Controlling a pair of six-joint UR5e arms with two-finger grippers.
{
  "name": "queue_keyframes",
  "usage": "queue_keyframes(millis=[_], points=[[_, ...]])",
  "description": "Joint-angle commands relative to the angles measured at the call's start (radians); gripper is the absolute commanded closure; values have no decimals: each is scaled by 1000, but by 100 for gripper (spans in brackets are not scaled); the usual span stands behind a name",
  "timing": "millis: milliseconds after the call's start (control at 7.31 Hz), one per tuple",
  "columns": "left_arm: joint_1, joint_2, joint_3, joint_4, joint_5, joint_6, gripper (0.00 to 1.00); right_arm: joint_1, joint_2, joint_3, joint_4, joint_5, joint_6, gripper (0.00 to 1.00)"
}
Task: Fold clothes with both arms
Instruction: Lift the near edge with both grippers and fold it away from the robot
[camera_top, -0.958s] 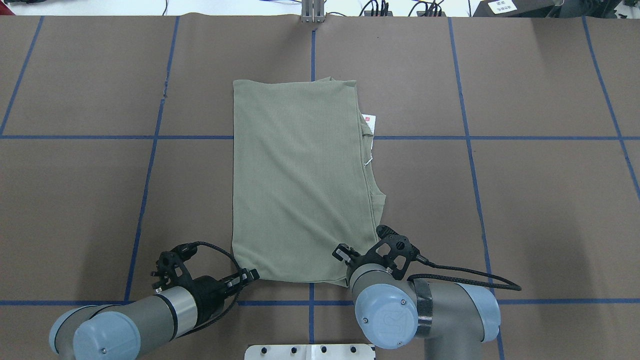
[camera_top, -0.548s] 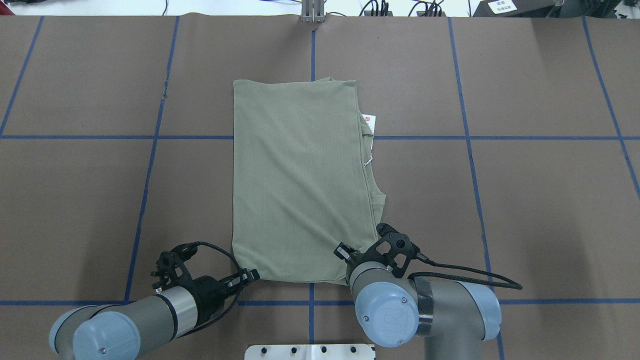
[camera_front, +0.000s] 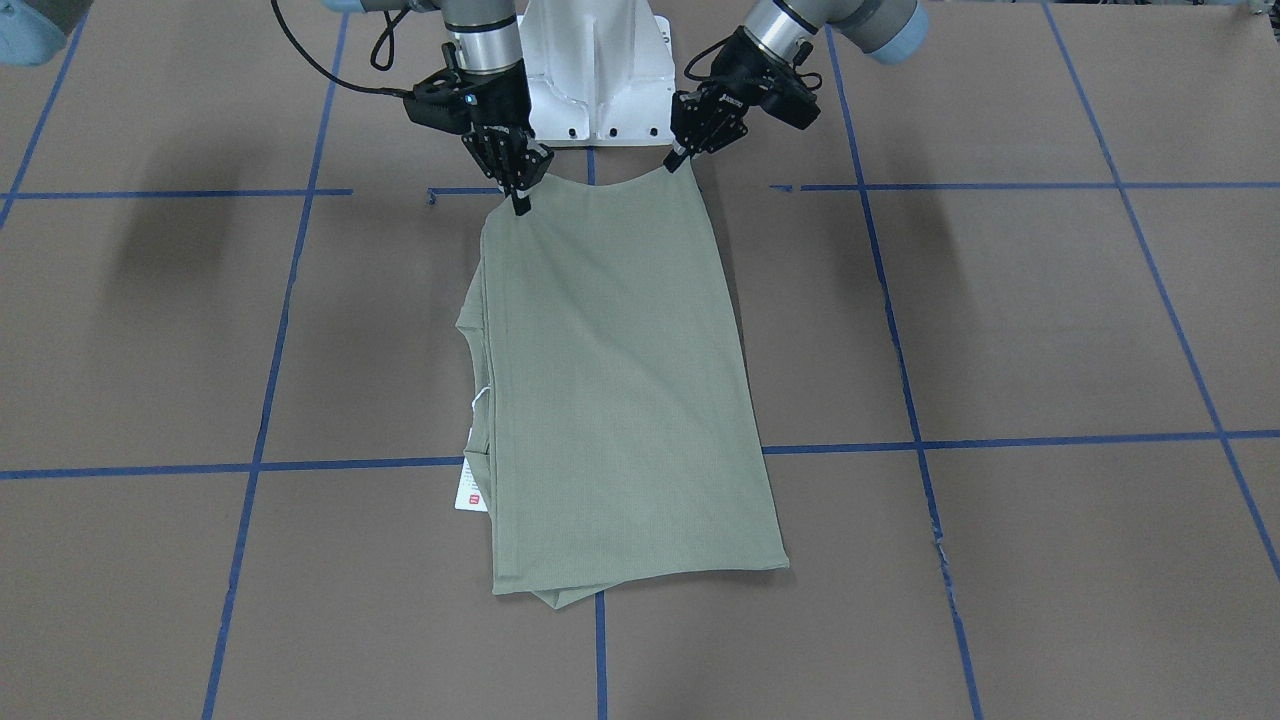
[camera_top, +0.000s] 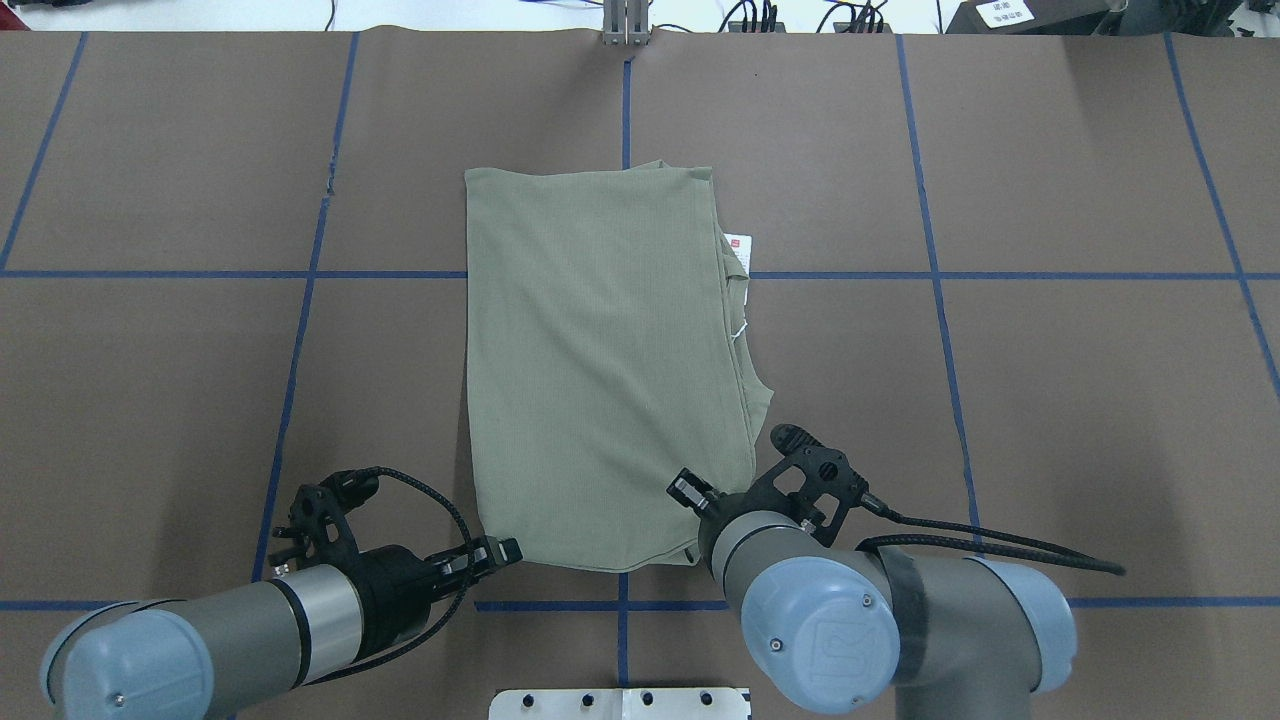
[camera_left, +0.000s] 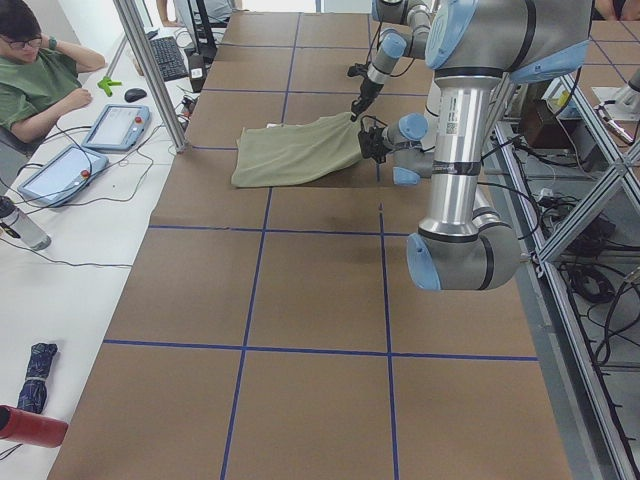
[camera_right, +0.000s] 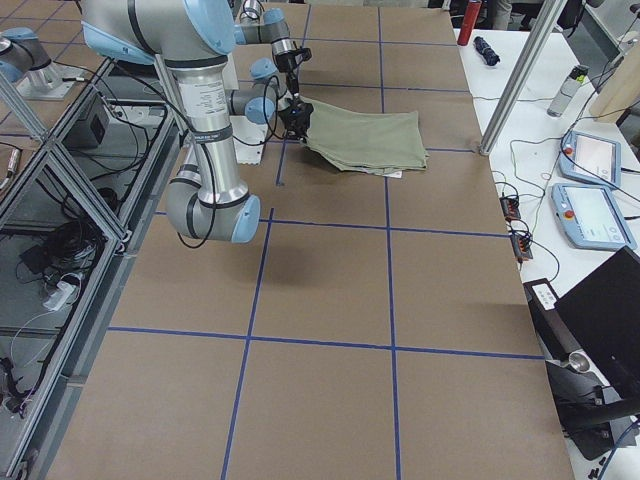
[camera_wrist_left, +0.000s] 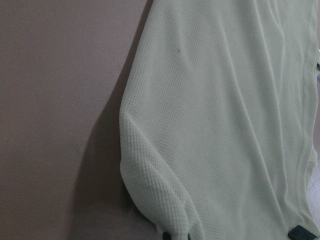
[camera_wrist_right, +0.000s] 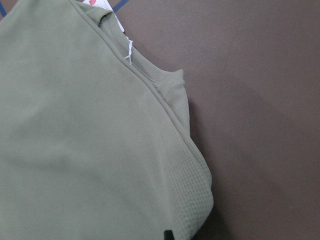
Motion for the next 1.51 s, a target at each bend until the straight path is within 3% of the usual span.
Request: queue_keyframes(millis=[0, 137, 411, 548, 821, 1369], points=[[-9, 8, -264, 236, -93, 4, 100, -61, 8, 258, -247, 3, 24, 100], [-12, 4, -326, 305, -113, 4, 100, -67, 28, 314, -309, 18, 24, 100], [-46, -5, -315, 333, -136, 5, 100, -69, 47, 246, -304, 17, 14, 100], [-69, -10, -257, 332, -133, 23, 100, -20, 56, 185, -279, 20, -9, 100], [-162, -127, -49, 332, -133, 123, 100, 66, 61, -25, -61, 26, -77, 100], [-315, -241, 148, 335, -142, 252, 100, 216, 177, -221, -21, 94, -175, 100]])
